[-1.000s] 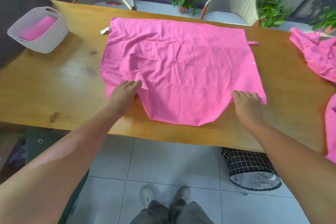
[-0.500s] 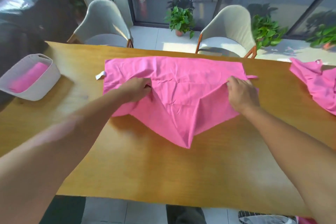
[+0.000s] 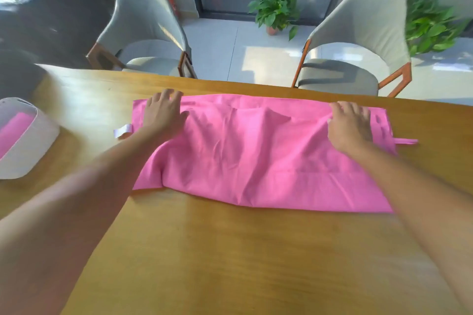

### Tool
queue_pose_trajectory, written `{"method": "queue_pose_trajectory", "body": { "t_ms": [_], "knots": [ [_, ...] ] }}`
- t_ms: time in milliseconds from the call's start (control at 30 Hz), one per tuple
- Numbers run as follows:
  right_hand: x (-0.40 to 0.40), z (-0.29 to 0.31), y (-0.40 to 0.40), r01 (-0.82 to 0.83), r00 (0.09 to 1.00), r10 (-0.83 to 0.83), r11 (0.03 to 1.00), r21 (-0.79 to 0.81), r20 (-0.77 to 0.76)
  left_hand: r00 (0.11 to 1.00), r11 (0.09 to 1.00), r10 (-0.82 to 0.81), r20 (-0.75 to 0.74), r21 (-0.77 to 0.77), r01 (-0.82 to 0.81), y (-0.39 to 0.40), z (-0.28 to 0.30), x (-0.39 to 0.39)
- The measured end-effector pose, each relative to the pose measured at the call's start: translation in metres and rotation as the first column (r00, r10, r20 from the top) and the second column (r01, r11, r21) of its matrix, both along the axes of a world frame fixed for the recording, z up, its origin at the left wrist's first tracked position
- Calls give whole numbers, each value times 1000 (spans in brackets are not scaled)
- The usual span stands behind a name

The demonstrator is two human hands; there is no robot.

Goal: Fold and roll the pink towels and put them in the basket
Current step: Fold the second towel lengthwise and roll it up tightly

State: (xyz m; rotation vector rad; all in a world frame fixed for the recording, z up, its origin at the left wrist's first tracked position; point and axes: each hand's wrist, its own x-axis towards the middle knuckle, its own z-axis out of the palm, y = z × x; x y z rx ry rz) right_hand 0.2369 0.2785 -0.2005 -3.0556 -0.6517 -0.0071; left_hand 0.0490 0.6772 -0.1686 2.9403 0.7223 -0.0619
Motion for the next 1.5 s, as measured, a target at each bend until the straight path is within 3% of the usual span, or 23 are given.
{"method": "queue_pose_trajectory", "body": {
  "t_ms": [167, 267, 367, 500, 667, 833, 967, 1033, 1133, 1300, 1500],
  "knots": [
    [-79, -37, 39, -23, 996, 37, 985, 171, -81, 991, 991, 128, 29, -49, -127, -3, -28, -85],
    [-135, -39, 75, -57, 991, 82, 973, 224, -105, 946, 939, 323, 39, -135, -315, 3, -42, -143],
    [-196, -34, 101, -12, 983, 61, 962, 272, -171, 842, 770, 540, 13, -410, -488, 7, -56, -182],
    [-257, -34, 128, 62, 983, 2, 937, 342, -184, 673, 485, 739, -26, -674, -558, 11, -73, -202],
    [-289, -36, 168, 108, 960, -36, 962, 252, -276, 672, 393, 740, -32, -790, -470, 12, -78, -205],
    [-290, -42, 193, 131, 888, -94, 990, 52, -449, 719, 439, 695, 20, -803, -402, 28, -79, -213],
    [-294, -42, 196, 110, 873, -116, 993, -40, -474, 675, 425, 738, 6, -781, -457, 65, -77, -231],
    [-297, -40, 196, 101, 868, -117, 993, -58, -483, 706, 454, 708, -19, -755, -474, 81, -78, -241],
    [-298, -38, 201, 106, 877, -120, 993, -55, -466, 770, 514, 636, -46, -719, -468, 90, -79, -250],
    [-272, -22, 236, 65, 962, -59, 998, 12, -265, 816, 581, 577, 27, -717, -386, 101, -75, -240],
    [-195, -6, 337, -78, 943, 124, 984, 159, -309, 880, 639, 475, -1, -688, -345, 130, -76, -189]
  ]
}}
